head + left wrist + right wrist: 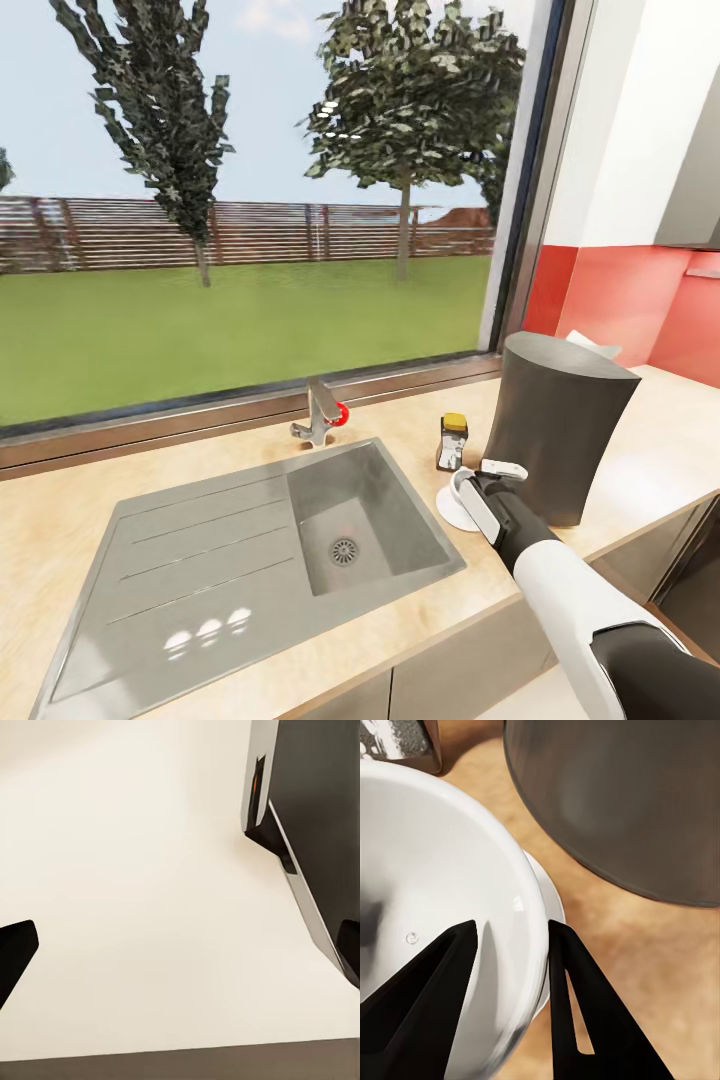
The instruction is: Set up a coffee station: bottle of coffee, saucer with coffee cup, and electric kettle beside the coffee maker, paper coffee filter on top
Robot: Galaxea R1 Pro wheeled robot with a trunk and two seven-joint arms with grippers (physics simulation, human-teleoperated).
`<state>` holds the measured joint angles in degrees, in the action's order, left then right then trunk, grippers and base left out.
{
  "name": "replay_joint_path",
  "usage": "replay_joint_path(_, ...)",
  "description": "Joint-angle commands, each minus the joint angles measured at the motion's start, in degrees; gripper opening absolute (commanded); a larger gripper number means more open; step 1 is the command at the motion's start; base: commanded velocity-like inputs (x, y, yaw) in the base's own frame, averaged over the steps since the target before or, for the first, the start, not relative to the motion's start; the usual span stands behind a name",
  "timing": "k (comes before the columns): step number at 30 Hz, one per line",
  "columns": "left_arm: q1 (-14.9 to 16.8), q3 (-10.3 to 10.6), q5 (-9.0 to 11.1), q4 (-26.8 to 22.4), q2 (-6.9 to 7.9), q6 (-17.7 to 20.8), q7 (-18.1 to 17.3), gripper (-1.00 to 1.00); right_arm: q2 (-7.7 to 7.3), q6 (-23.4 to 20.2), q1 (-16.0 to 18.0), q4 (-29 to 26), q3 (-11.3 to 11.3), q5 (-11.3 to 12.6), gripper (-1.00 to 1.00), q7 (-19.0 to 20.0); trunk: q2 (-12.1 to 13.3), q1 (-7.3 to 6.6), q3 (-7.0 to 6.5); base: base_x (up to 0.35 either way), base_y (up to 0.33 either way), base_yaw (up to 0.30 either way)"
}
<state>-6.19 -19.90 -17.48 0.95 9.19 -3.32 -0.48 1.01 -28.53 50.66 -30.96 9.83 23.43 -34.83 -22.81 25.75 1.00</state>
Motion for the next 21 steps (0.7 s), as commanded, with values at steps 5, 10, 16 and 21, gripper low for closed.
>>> replay_joint_path(5,0.04,-0.49,-0.54,0.1,-0.03,-0.3,-0.05,1.0,-0.05,-0.21,0.04,-0.1,0.36,0.47,-1.0,-0.41,-0.11,0.04,0.1,0.0,0.0,0.0)
replay_joint_path(10,0.04,-0.49,-0.53,0.1,0.02,-0.29,-0.05,1.0,-0.04,-0.21,0.05,-0.14,0.35,0.47,1.0,-0.41,-0.11,0.04,0.1,0.0,0.0,0.0)
replay_joint_path(16,0.04,-0.47,-0.54,0.1,0.03,-0.31,-0.05,1.0,-0.05,-0.21,0.05,-0.15,0.34,0.47,1.0,-0.41,-0.11,0.04,0.1,0.0,0.0,0.0)
replay_joint_path(21,0.04,-0.48,-0.53,0.1,0.03,-0.31,-0.05,1.0,-0.04,-0.21,0.05,-0.15,0.31,0.47,1.0,-0.41,-0.11,0.04,0.1,0.0,0.0,0.0)
